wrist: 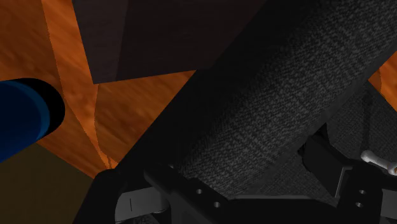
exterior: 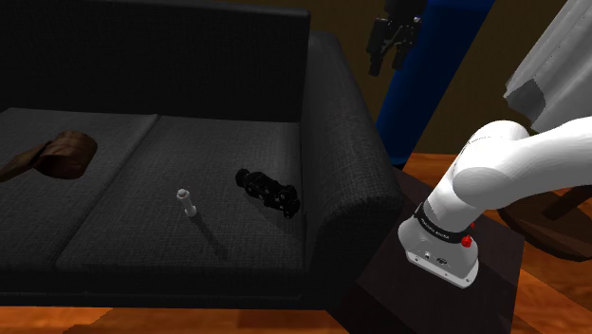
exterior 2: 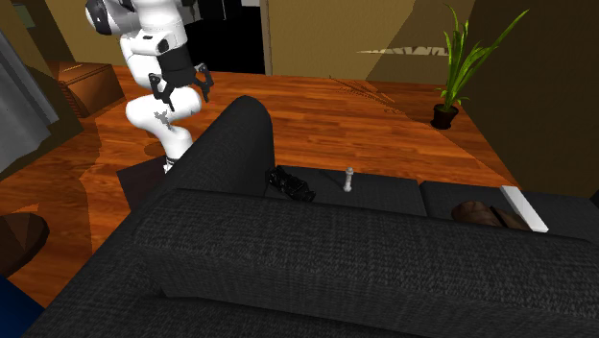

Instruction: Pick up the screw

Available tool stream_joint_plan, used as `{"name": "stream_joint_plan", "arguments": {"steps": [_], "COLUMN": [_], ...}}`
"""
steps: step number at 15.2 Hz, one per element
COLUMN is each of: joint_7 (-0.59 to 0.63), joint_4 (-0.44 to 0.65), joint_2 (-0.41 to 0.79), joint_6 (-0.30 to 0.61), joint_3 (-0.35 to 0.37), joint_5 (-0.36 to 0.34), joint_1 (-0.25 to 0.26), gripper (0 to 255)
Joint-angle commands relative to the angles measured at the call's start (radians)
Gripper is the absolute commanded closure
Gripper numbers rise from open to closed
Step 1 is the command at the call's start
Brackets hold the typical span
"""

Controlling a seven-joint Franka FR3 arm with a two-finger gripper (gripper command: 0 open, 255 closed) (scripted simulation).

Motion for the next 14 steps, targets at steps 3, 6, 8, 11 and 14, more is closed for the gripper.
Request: {"name": "stream_joint_plan", "arguments": {"steps": [3, 6, 8, 11, 14], "joint_7": [0.030, 0.073, 0.101, 0.142, 0.183], "joint_4": [-0.023, -0.048, -0.058, -0.063, -0.055], "joint_2": [0.023, 0.067, 0.103, 0.167, 0.242], "joint_6": [0.056, 0.141, 0.198, 0.285, 0.370], "joint_3": [0.035, 0.087, 0.122, 0.175, 0.227], "joint_5": [0.027, 0.064, 0.086, 0.115, 0.136], "joint_1": [0.013, 0.033, 0.046, 0.062, 0.077], "gripper": [0, 0, 0, 0, 0]}}
